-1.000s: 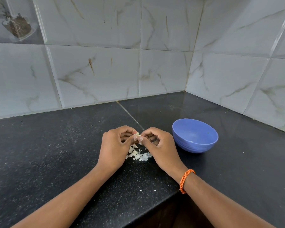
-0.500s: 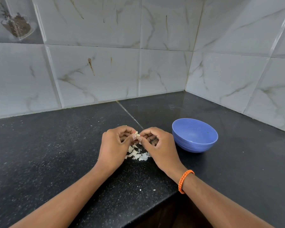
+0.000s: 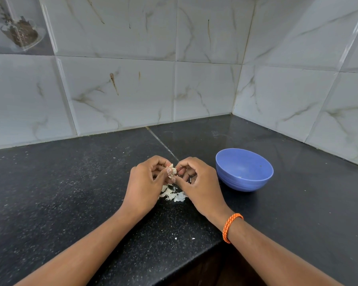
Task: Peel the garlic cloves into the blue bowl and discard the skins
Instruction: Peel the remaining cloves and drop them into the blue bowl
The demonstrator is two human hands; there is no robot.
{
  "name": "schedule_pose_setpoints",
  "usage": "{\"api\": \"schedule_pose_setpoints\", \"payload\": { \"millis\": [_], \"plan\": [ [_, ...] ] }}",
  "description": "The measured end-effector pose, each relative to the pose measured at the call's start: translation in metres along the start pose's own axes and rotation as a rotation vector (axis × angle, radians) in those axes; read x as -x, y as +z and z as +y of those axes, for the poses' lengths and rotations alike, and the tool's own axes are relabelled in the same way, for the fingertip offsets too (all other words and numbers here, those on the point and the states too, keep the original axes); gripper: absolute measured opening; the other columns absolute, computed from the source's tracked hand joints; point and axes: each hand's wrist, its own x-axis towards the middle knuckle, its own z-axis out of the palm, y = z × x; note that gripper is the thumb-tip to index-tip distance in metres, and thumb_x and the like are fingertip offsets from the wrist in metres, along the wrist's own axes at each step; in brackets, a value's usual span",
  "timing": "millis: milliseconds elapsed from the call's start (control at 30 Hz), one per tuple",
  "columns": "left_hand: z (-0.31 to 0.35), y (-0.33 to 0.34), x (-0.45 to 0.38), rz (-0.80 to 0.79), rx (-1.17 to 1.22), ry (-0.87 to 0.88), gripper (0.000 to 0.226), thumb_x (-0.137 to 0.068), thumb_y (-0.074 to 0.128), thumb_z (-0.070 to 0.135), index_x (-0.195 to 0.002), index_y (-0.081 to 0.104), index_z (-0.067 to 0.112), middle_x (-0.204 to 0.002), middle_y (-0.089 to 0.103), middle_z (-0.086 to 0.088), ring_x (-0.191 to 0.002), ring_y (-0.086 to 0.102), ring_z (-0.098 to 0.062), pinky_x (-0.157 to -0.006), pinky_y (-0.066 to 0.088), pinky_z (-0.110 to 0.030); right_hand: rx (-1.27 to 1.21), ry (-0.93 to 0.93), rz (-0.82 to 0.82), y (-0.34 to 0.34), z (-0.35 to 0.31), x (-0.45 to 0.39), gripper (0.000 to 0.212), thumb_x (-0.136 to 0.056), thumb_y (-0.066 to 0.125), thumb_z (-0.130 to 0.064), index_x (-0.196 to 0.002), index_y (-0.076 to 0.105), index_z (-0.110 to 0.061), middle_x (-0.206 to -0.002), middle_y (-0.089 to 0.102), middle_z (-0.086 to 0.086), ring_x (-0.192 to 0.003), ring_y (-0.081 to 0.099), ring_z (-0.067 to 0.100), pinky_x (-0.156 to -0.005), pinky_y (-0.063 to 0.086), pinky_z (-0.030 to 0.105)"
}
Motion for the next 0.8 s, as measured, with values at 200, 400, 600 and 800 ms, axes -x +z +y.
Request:
{"api": "schedule_pose_setpoints", "payload": {
  "millis": [200,400,600,800],
  "plan": [
    [-0.0016,0.0019,0.0011,-0.017,-0.07,0.031,0.015,-0.105,0.069,0.013,-0.103,0.072,0.028,-0.087,0.079,0.01,-0.076,0.078,-0.012,-0.073,0.066,-0.05,0.056,-0.007,-0.034,0.0005,-0.0009,0.0,0.044,-0.083,0.091,-0.019,-0.117,0.066,-0.031,-0.103,0.066,-0.014,-0.081,0.069,0.012,-0.069,0.057,0.024],
    [0.0001,-0.0004,0.0024,-0.029,-0.054,0.048,0.005,-0.106,0.069,0.02,-0.105,0.069,0.025,-0.086,0.08,0.006,-0.071,0.078,-0.015,-0.071,0.066,-0.053,-0.074,0.034,-0.056,-0.003,-0.0064,0.0009,0.025,-0.097,0.078,-0.03,-0.121,0.074,-0.025,-0.105,0.077,-0.014,-0.093,0.074,0.008,-0.072,0.061,0.028],
    [0.0001,0.0016,0.0034,-0.079,-0.054,0.07,0.008,-0.108,0.065,0.016,-0.107,0.065,0.024,-0.083,0.079,0.005,-0.072,0.078,-0.017,-0.071,0.064,-0.054,-0.119,0.084,-0.009,-0.0046,-0.003,-0.0006,0.014,-0.095,0.081,-0.026,-0.109,0.079,-0.024,-0.097,0.078,-0.012,-0.088,0.074,0.011,-0.069,0.056,0.021],
    [-0.0038,0.0018,0.0016,-0.087,-0.092,0.089,0.014,-0.108,0.064,0.013,-0.106,0.065,0.027,-0.079,0.078,0.003,-0.071,0.077,-0.017,-0.073,0.064,-0.052,-0.222,0.107,-0.023,-0.006,-0.0041,-0.002,0.009,-0.094,0.081,-0.016,-0.103,0.082,-0.018,-0.092,0.08,-0.007,-0.084,0.075,0.013,-0.076,0.059,0.023]
  ]
}}
